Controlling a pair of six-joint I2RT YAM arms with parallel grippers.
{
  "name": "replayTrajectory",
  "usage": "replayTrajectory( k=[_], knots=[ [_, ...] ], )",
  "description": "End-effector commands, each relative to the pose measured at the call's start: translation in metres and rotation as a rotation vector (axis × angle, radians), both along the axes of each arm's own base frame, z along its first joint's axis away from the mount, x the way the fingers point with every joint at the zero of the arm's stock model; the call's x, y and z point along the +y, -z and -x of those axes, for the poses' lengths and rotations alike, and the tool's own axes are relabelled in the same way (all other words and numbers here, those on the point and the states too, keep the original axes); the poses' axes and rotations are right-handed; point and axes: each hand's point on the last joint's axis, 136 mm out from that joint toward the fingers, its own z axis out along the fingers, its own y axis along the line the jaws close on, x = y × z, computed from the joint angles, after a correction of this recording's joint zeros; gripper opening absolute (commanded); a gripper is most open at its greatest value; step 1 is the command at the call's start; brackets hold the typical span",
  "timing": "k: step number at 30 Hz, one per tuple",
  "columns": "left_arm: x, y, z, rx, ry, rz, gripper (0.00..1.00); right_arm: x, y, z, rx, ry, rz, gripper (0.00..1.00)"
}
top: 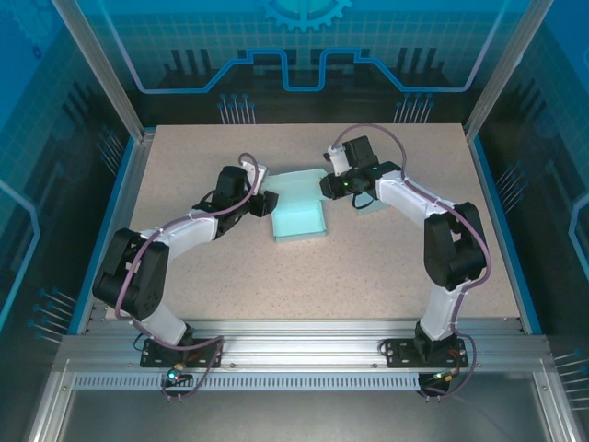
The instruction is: Fold the paper box
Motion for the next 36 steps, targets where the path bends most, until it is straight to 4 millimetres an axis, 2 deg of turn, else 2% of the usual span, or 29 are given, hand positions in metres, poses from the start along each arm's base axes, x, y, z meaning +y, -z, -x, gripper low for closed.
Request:
replayTrajectory(
  k=[1, 6, 11, 19, 22, 26, 29, 36],
  knots=[
    [0.003, -0.002, -0.006, -0.003, 0.012, -0.023, 0.63, 0.001, 0.006, -0.003, 0.009, 0.002, -0.015, 0.24],
    [-0.008, 0.000, -0.009, 0.028, 0.063, 0.001, 0.40, 0.003, 0.009, -0.003, 0.019, 0.004, -0.018, 0.21],
    [-0.014, -0.002, -0.011, 0.060, 0.041, 0.056, 0.22, 0.006, 0.010, 0.000, 0.014, 0.017, 0.001, 0.17],
    [-0.021, -0.009, -0.014, 0.055, -0.098, 0.097, 0.15, 0.007, 0.014, 0.002, 0.019, 0.148, 0.027, 0.11],
    [-0.029, -0.013, -0.015, 0.050, -0.161, 0.144, 0.11, 0.006, 0.017, 0.003, 0.031, 0.229, 0.030, 0.09],
    [-0.048, -0.025, -0.014, -0.002, -0.187, 0.175, 0.09, 0.017, 0.016, 0.008, -0.009, 0.260, 0.012, 0.09],
    [-0.058, -0.035, -0.016, -0.030, -0.193, 0.207, 0.10, 0.027, 0.008, 0.009, -0.061, 0.248, 0.015, 0.11],
    [-0.066, -0.057, -0.031, -0.069, -0.211, 0.276, 0.11, 0.046, -0.025, 0.001, -0.201, 0.184, 0.007, 0.09]
  ],
)
